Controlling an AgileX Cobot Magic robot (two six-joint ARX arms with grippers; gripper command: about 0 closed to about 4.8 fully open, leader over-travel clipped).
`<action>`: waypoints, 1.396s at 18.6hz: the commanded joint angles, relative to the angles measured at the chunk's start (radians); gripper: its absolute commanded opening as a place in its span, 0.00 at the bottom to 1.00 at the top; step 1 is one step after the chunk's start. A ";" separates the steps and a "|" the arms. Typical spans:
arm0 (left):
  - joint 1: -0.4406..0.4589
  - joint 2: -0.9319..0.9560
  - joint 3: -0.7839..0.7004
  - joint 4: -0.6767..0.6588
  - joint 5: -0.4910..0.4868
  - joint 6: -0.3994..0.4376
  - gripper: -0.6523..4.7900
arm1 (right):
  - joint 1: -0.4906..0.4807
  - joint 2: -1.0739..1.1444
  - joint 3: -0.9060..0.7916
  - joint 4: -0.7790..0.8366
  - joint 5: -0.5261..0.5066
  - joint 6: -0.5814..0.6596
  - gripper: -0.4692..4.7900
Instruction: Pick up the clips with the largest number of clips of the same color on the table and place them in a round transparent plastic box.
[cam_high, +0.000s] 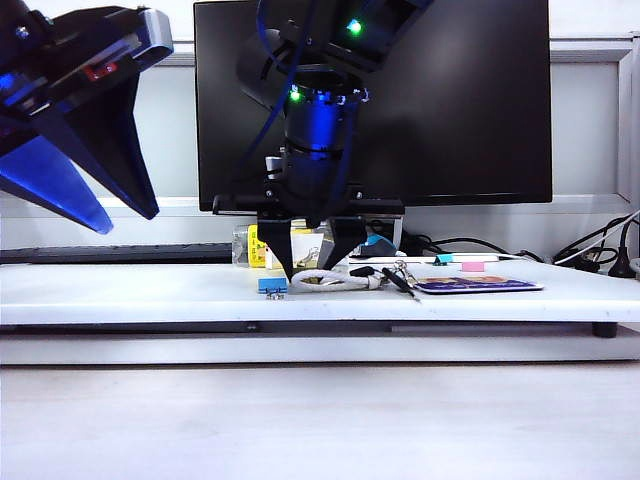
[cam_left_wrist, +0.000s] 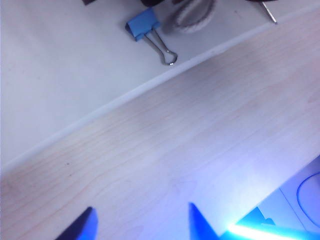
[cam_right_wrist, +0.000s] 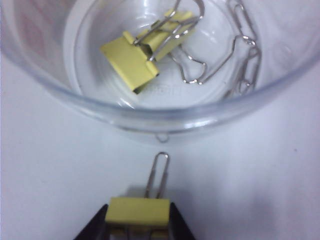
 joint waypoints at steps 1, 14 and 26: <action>-0.001 -0.003 0.002 0.002 0.000 -0.002 0.57 | 0.007 -0.001 -0.012 -0.061 -0.028 -0.021 0.37; -0.001 -0.003 0.002 0.002 0.000 -0.002 0.57 | 0.022 -0.123 -0.002 0.023 -0.010 -0.178 0.37; -0.001 -0.003 0.000 0.053 0.000 -0.002 0.57 | -0.127 -0.153 0.058 0.189 -0.172 -0.237 0.37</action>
